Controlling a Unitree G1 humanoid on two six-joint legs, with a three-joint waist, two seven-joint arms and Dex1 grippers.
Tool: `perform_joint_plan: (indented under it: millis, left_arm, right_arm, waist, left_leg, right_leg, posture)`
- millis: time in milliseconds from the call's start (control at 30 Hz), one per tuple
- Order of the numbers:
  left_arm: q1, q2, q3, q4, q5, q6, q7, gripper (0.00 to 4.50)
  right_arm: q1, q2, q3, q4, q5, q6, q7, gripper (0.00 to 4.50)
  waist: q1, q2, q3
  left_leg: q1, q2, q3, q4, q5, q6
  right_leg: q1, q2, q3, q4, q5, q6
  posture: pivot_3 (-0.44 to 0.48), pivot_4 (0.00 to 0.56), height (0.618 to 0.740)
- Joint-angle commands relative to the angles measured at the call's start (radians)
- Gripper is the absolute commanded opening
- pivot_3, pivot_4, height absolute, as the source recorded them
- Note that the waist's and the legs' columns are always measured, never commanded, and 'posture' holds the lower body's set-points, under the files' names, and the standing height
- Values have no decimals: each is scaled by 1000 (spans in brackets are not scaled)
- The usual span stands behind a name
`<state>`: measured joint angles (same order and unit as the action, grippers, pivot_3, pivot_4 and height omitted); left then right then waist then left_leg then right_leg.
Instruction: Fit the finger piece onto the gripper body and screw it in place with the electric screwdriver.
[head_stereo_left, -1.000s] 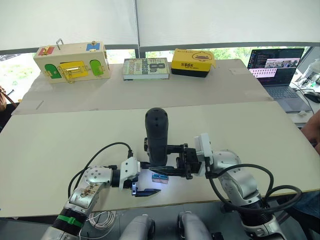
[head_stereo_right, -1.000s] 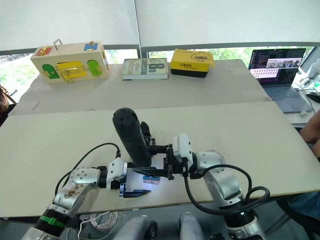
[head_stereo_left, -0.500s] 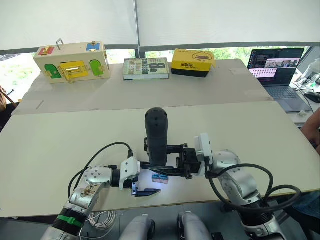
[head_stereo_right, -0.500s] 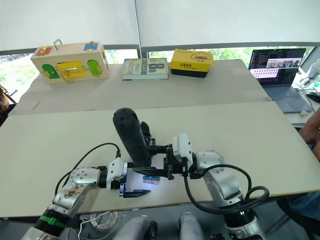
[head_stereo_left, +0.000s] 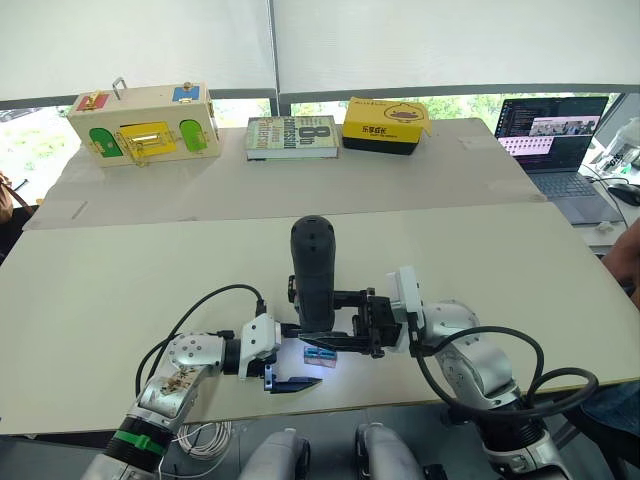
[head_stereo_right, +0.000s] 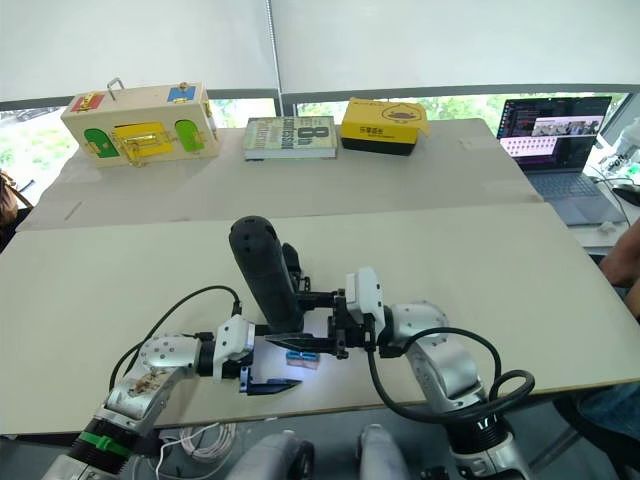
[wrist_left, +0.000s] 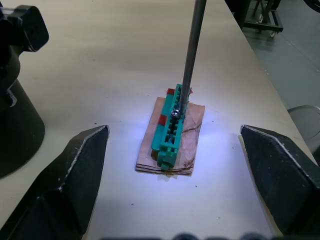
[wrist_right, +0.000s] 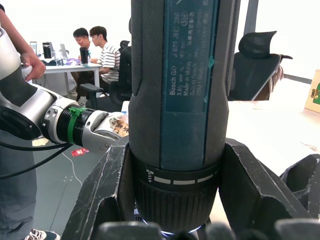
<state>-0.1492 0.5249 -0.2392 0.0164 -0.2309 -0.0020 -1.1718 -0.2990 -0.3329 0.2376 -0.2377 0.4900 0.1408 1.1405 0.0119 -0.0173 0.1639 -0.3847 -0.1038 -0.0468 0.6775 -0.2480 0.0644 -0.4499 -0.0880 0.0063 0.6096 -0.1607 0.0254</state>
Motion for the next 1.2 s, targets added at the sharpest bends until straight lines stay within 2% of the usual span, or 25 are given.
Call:
perform_joint_plan:
  millis: [33,1200]
  left_arm:
    - [18,10,-23,14,20,16,0,4441]
    - [27,9,-28,5,15,24,-1,4441]
  right_arm:
    - [-13,7,-7,-16,10,-26,2,1920]
    - [-27,7,-27,1,28,-9,1,1920]
  waist:
    - [0,0,0]
    - [0,0,0]
  left_leg:
    - [0,0,0,0,0,0]
    - [0,0,0,0,0,0]
  right_leg:
    - [0,0,0,0,0,0]
    - [0,0,0,0,0,1]
  posture:
    - [0,150,740]
    - [0,150,740]
